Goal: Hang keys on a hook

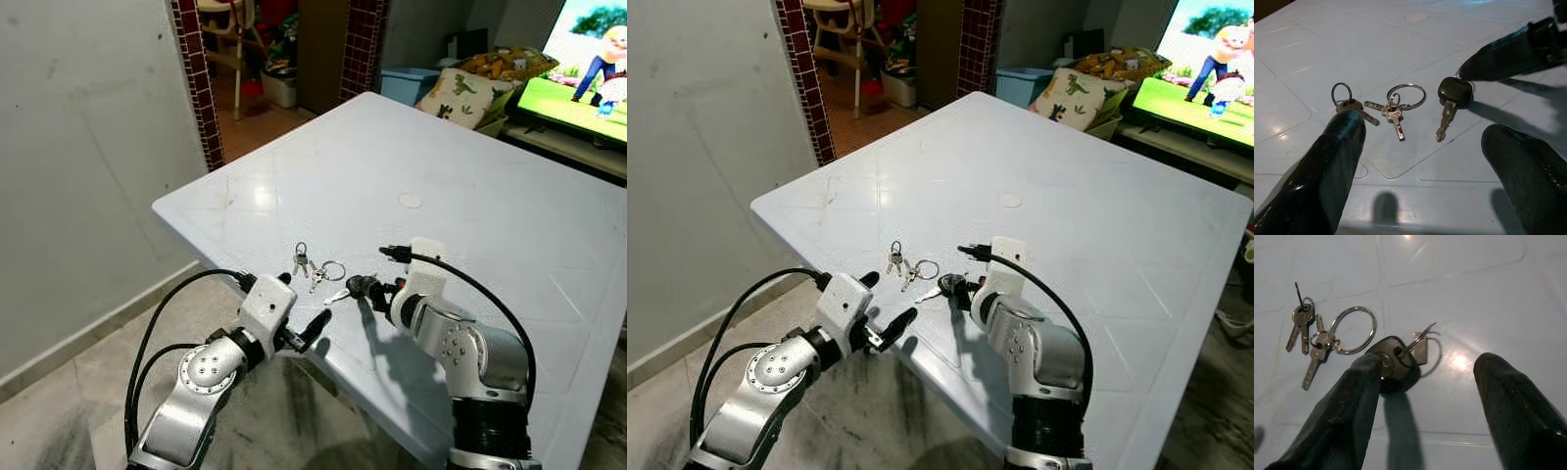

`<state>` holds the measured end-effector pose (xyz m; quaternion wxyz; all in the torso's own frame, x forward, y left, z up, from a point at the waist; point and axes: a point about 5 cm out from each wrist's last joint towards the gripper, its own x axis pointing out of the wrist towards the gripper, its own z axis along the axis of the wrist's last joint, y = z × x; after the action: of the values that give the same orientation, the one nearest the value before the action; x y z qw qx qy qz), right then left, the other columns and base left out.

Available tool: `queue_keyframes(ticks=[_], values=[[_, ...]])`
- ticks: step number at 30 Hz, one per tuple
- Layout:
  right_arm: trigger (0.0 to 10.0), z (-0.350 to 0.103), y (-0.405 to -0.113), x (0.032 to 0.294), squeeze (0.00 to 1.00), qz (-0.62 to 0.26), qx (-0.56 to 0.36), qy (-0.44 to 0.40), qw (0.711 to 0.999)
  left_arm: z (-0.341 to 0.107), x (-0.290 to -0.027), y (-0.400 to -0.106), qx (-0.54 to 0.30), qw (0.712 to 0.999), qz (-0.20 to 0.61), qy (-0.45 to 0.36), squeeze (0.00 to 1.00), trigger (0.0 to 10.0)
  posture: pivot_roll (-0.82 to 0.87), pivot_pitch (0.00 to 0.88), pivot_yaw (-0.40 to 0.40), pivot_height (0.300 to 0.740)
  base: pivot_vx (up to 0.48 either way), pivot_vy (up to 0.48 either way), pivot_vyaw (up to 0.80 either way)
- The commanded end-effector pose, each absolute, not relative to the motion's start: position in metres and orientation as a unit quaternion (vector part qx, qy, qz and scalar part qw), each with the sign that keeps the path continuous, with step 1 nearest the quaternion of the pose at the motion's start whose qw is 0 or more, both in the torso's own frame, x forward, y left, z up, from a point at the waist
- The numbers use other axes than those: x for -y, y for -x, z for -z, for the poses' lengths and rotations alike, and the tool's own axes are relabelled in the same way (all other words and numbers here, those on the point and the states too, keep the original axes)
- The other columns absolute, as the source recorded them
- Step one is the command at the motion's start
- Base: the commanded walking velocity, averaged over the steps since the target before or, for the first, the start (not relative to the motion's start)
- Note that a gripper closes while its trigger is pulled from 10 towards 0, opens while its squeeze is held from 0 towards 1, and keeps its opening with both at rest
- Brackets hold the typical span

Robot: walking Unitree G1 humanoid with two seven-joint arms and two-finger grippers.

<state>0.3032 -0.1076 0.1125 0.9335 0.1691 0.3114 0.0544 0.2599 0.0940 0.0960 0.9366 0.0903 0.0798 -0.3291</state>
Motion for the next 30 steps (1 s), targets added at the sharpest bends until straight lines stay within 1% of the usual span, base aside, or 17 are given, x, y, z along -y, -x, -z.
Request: queue_keyframes(ticks=[1,3,5,6,7,8,9,16,30], values=[[10.0,-0.114,-0.307,0.104,0.00,-0.054,-0.307,-0.189,0.931,-0.096,-0.093,-0.260,-0.083,0.935,0.331,-0.095,0.00,10.0,0.04,0.000,-0.055,0.740,0.000,0.000,0.00],[10.0,-0.112,-0.309,0.102,0.00,-0.052,-0.310,-0.208,0.926,-0.096,-0.092,-0.260,-0.084,0.935,0.331,-0.094,0.00,10.0,0.04,0.000,-0.055,0.740,0.000,0.000,0.00],[10.0,-0.111,-0.311,0.101,0.00,-0.052,-0.311,-0.210,0.926,-0.096,-0.092,-0.260,-0.084,0.935,0.331,-0.093,0.00,10.0,0.04,0.000,-0.055,0.740,0.000,0.000,0.00],[9.2,-0.110,-0.312,0.101,0.00,-0.047,-0.311,-0.217,0.924,-0.096,-0.092,-0.260,-0.084,0.935,0.331,-0.093,0.00,10.0,0.04,0.000,-0.055,0.740,0.000,0.000,0.00],[9.2,-0.109,-0.313,0.101,0.00,-0.043,-0.312,-0.222,0.923,-0.096,-0.092,-0.260,-0.084,0.935,0.331,-0.093,0.00,10.0,0.04,0.000,-0.055,0.740,0.000,0.000,0.00],[3.6,-0.108,-0.315,0.101,0.00,-0.039,-0.312,-0.227,0.922,-0.096,-0.092,-0.260,-0.084,0.935,0.331,-0.093,0.00,10.0,0.04,0.000,-0.055,0.740,0.000,0.000,0.00],[0.0,-0.108,-0.316,0.101,0.00,-0.038,-0.309,-0.232,0.922,-0.096,-0.092,-0.260,-0.084,0.935,0.331,-0.093,0.00,10.0,0.04,0.000,-0.056,0.740,0.000,0.000,0.00],[0.0,-0.107,-0.326,0.100,0.00,-0.037,-0.303,-0.268,0.914,-0.095,-0.092,-0.260,-0.086,0.935,0.331,-0.093,0.00,10.0,0.05,0.000,-0.056,0.740,0.000,0.000,0.00],[0.0,-0.105,-0.328,0.090,0.00,-0.072,-0.311,-0.277,0.906,-0.095,-0.092,-0.259,-0.087,0.935,0.331,-0.093,0.00,10.0,0.05,0.000,-0.059,0.740,0.000,0.000,0.00]])
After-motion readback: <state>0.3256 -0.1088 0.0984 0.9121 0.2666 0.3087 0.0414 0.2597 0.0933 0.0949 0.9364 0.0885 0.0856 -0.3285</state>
